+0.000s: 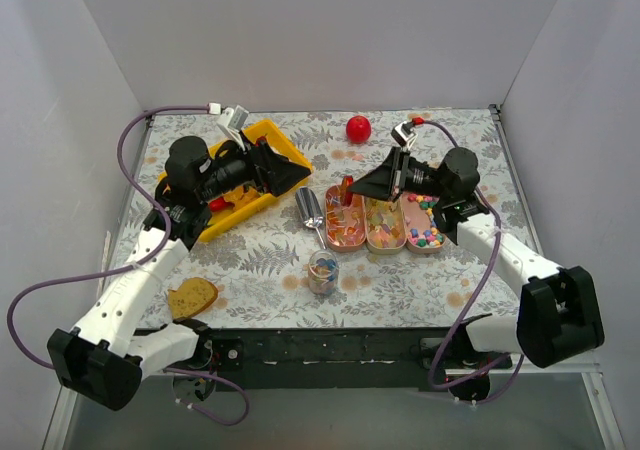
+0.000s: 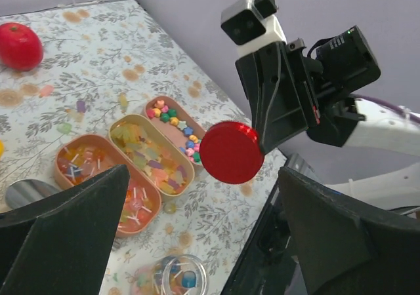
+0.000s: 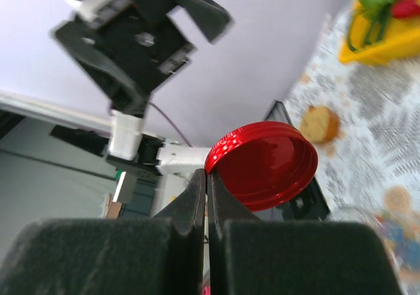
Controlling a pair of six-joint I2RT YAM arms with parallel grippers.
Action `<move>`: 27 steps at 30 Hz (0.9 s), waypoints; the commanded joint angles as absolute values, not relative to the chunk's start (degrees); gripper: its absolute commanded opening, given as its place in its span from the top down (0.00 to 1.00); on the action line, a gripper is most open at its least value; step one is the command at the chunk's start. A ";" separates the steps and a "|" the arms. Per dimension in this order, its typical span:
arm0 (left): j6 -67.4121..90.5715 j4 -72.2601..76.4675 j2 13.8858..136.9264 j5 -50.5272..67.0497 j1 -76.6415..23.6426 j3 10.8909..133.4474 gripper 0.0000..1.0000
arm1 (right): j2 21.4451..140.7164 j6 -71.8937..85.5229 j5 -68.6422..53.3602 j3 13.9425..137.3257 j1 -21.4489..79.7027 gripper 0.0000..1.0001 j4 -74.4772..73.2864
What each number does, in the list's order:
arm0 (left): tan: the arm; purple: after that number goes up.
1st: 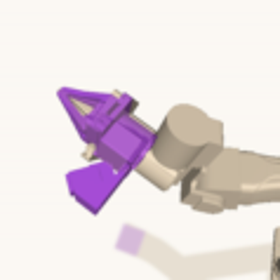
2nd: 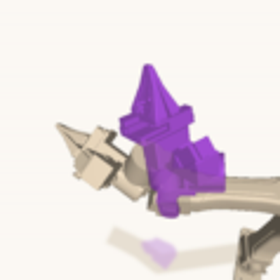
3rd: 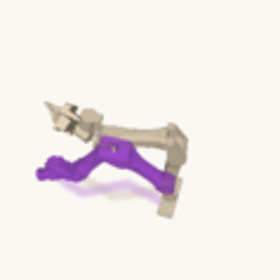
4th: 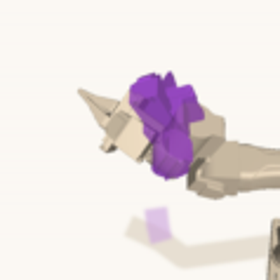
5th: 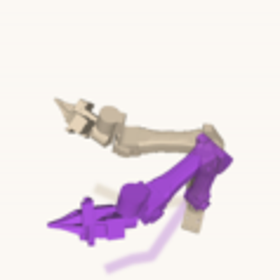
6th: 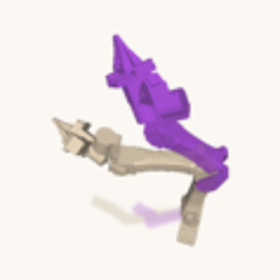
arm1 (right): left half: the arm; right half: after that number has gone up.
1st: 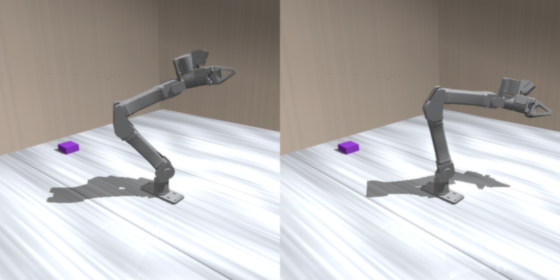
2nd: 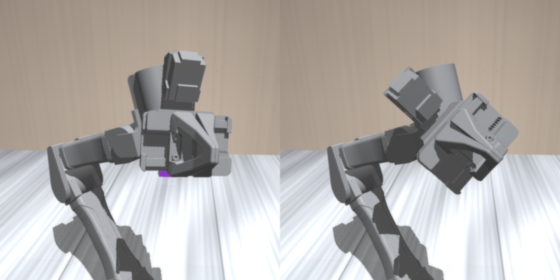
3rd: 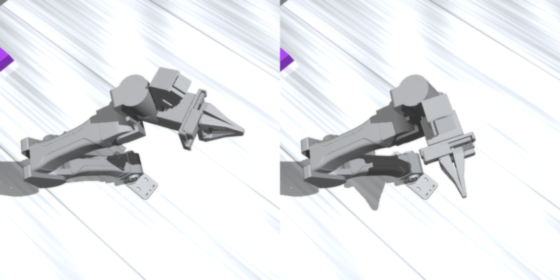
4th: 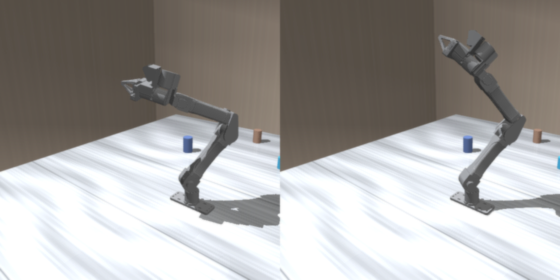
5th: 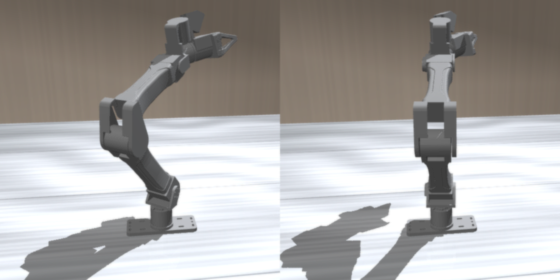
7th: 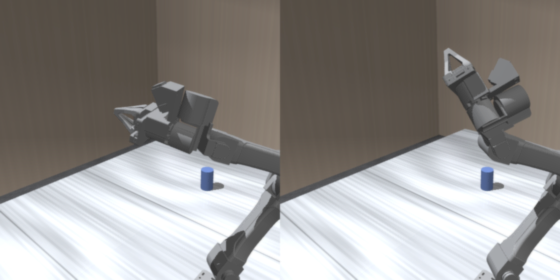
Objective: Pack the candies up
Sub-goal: Pick up the bottle lid at the center of the board.
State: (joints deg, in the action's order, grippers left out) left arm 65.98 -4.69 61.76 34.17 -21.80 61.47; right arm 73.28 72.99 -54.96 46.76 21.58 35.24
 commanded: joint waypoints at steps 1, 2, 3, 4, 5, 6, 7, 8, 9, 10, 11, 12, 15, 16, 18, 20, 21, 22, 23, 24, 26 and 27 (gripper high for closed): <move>72.40 -0.27 62.31 37.71 -21.53 60.73 0.02 | 78.82 109.64 -55.82 49.81 20.65 0.99 93.32; 74.16 -0.18 63.10 37.53 -21.53 60.56 0.02 | 80.49 115.86 -54.33 50.88 20.65 0.99 97.78; 78.27 2.70 63.54 37.44 -21.53 60.38 0.02 | 83.73 118.71 -51.53 52.28 20.65 0.99 101.39; 80.40 3.59 63.89 37.44 -21.53 60.12 0.02 | 84.98 120.48 -50.72 53.43 20.65 0.99 105.78; 82.07 4.65 64.33 38.05 -21.53 59.77 0.02 | 86.12 121.54 -50.36 55.61 20.65 0.99 106.60; 85.57 7.70 64.77 38.58 -21.53 59.42 0.02 | 87.26 122.25 -50.45 56.42 20.65 0.99 106.87; 87.17 9.91 64.86 39.45 -21.53 58.89 0.02 | 87.54 122.26 -50.54 57.12 20.65 0.99 106.87; 88.93 12.19 64.69 40.59 -21.53 57.84 0.02 | 88.06 122.43 -50.54 58.52 20.65 0.99 107.75; 90.25 16.05 65.12 40.87 -21.53 57.66 0.02 | 88.33 122.95 -50.71 59.49 20.65 0.99 108.28; 91.83 16.95 65.39 41.13 -21.53 57.57 0.02 | 88.50 122.96 -51.06 60.55 20.57 0.99 108.28; 92.28 17.22 65.83 41.39 -21.53 58.00 0.03 | 88.51 122.87 -51.24 61.51 20.65 0.99 108.19; 92.63 17.40 67.14 42.09 -21.53 58.62 0.04 | 88.51 122.70 -51.68 63.52 20.65 0.99 108.19; 95.96 20.98 68.46 44.11 -21.53 58.01 0.06 | 88.77 122.78 -52.64 67.13 20.74 0.99 108.28; 98.41 22.48 69.08 44.38 -21.53 57.66 0.06 | 88.68 122.96 -52.73 67.58 20.83 0.99 108.28; 102.11 28.63 70.13 46.30 -21.53 57.48 0.06 | 88.59 122.96 -53.08 68.81 21.00 0.99 108.37; 107.72 35.11 72.33 47.28 -21.53 57.65 0.07 | 88.77 123.05 -53.35 69.69 21.36 0.99 108.28; 109.75 37.33 73.38 47.81 -21.53 57.92 0.08 | 88.77 123.05 -53.35 70.31 21.44 0.99 108.28; 112.12 39.70 74.08 48.42 -21.53 58.09 0.08 | 88.77 123.05 -53.44 70.57 21.71 0.99 108.28; 116.06 45.03 75.57 48.69 -21.53 58.10 0.08 | 88.77 123.05 -53.52 70.84 21.80 0.99 108.19; 118.37 47.52 76.19 48.87 -21.53 58.27 0.09 | 88.77 123.05 -53.61 71.01 22.06 0.99 108.28; 123.46 52.62 78.38 49.04 -21.53 59.67 0.10 | 88.77 122.96 -53.18 71.54 22.41 0.99 108.28; 124.70 53.86 79.01 49.30 -21.53 60.46 0.11 | 88.86 122.78 -53.09 71.89 22.85 0.99 108.28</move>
State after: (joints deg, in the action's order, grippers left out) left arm 109.93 39.90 77.10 47.03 -21.80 57.69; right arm 89.60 114.10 -53.08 68.47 21.78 74.08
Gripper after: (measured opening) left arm 0.908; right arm 0.020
